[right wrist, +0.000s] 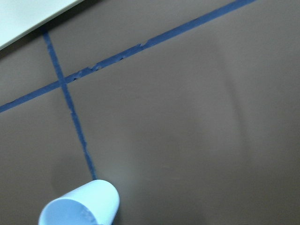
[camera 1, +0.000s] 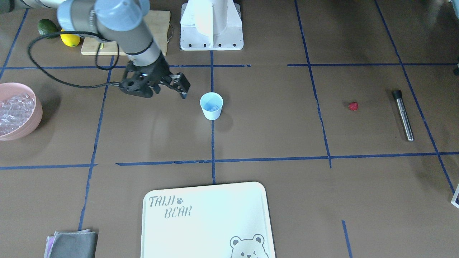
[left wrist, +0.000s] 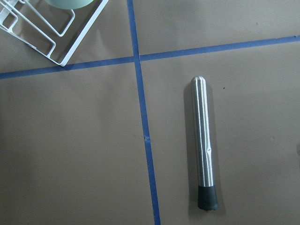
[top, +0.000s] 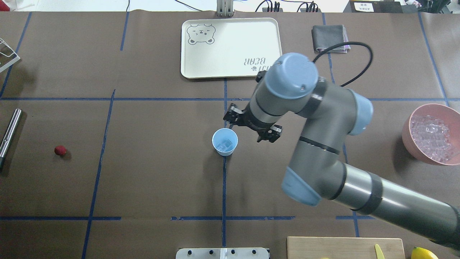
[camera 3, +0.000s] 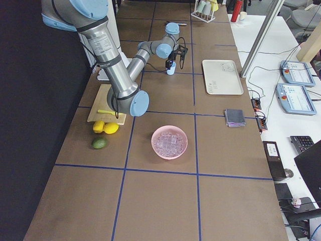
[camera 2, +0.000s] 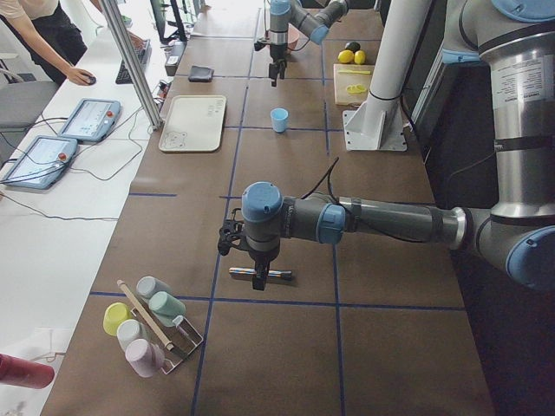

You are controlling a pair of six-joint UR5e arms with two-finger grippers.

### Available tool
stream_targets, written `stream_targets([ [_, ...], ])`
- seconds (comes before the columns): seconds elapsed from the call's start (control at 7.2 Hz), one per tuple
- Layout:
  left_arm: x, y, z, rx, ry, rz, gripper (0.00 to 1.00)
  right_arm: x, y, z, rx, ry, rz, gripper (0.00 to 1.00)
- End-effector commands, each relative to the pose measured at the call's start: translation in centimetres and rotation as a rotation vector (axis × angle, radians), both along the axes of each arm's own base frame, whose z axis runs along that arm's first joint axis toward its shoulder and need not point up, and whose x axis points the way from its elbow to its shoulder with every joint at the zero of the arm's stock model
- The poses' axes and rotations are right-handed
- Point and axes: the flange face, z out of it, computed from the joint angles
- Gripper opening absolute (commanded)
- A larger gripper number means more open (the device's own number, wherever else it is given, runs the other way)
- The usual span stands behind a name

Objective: Mash ice and strawberries in cup
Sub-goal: 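Return the right gripper to the pink bowl of ice, then grasp a third ice cube from the bowl with the right gripper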

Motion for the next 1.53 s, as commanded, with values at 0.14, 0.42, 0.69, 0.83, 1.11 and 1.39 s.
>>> stream_targets([
  [0.14,0.0,0.0,0.1,-0.002,0.000,0.000,1.00,14.7,-0.1,13.1,0.214,0.135,-0.153,1.00],
  [0.42,0.0,0.0,0.0,0.000,0.000,0.000,1.00,21.6,-1.0,19.7,0.224,0.214,-0.166,1.00],
  [0.69,0.0,0.0,-0.1,0.001,0.000,0.000,1.00,25.5,-2.3,25.6,0.287,0.278,-0.268,1.00],
  [0.83,0.0,0.0,-0.1,0.001,0.000,0.000,1.00,25.4,-2.6,27.3,0.255,0.277,-0.275,1.00],
  [1.11,0.0,0.0,-0.1,0.001,0.000,0.000,1.00,25.4,-3.1,29.6,0.279,0.248,-0.332,1.00],
  [1.39,0.0,0.0,-0.1,0.003,0.000,0.000,1.00,25.5,-3.2,30.7,0.262,0.235,-0.341,1.00],
])
